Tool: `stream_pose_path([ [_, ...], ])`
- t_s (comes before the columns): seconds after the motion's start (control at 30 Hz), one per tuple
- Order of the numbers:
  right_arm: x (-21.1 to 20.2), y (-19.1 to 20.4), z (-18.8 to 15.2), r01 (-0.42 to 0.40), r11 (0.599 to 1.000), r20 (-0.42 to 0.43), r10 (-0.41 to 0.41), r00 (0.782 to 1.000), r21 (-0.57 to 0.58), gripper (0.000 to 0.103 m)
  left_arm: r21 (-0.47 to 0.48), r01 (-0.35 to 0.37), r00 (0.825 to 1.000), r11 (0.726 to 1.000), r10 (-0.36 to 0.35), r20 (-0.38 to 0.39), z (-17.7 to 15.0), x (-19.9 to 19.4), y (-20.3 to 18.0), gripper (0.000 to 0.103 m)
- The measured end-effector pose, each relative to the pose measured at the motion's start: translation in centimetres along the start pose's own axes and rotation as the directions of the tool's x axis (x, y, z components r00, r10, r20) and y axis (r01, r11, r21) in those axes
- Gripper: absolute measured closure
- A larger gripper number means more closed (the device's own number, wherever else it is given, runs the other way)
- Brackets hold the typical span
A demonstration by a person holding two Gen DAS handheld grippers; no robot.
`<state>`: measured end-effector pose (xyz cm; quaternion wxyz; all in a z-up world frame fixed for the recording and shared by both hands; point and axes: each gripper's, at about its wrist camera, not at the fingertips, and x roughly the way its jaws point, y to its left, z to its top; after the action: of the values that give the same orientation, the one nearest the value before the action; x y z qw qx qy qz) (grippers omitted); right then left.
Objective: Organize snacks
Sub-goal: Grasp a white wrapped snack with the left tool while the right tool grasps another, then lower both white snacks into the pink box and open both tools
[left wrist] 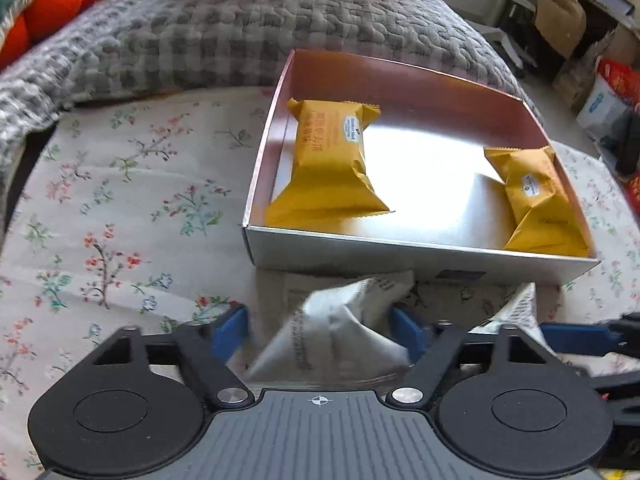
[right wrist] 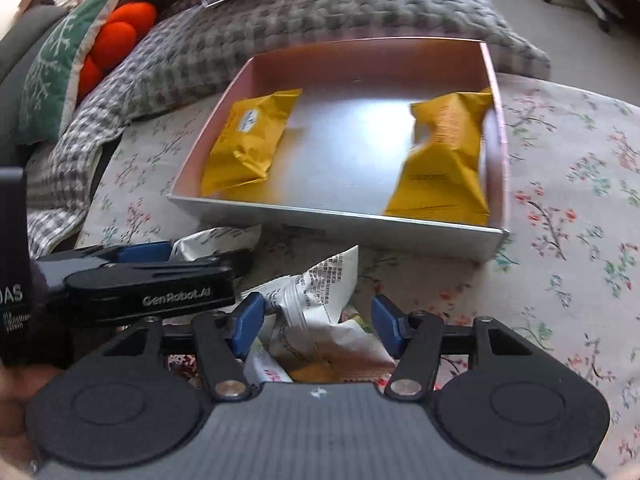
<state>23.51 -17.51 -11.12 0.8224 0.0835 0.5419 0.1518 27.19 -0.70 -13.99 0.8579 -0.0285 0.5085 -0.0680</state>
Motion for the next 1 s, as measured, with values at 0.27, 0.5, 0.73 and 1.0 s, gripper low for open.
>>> stream_pose_path([
  [0.27,0.3,1.3,-0.4,0.009,0.996,-0.012,-0.010,1.000,-0.093,0.060,-0.011,0.009,1.000,1.000,-0.008,0.020,-0.2,-0.7,0.2,0.047],
  [0.5,-1.8,1.0,-0.3,0.007,0.997,0.029,-0.005,1.000,-0.076,0.063,-0.016,0.019,0.999,1.000,-0.018,0.046,0.2,-2.7,0.5,0.051],
  [0.73,-3.7,0.2,0.0,-0.015,1.000,0.092,0.017,0.996,-0.025,0.063,-0.025,0.078,0.992,0.997,-0.075,0.102,0.9,-5.7,0.7,0.052],
  [1.0,-4.9,-1.2,1.3,-0.063,0.994,0.200,0.045,0.979,0.085,0.063,-0.035,0.150,0.960,0.988,-0.138,0.242,2.3,-6.2,-0.2,0.052],
])
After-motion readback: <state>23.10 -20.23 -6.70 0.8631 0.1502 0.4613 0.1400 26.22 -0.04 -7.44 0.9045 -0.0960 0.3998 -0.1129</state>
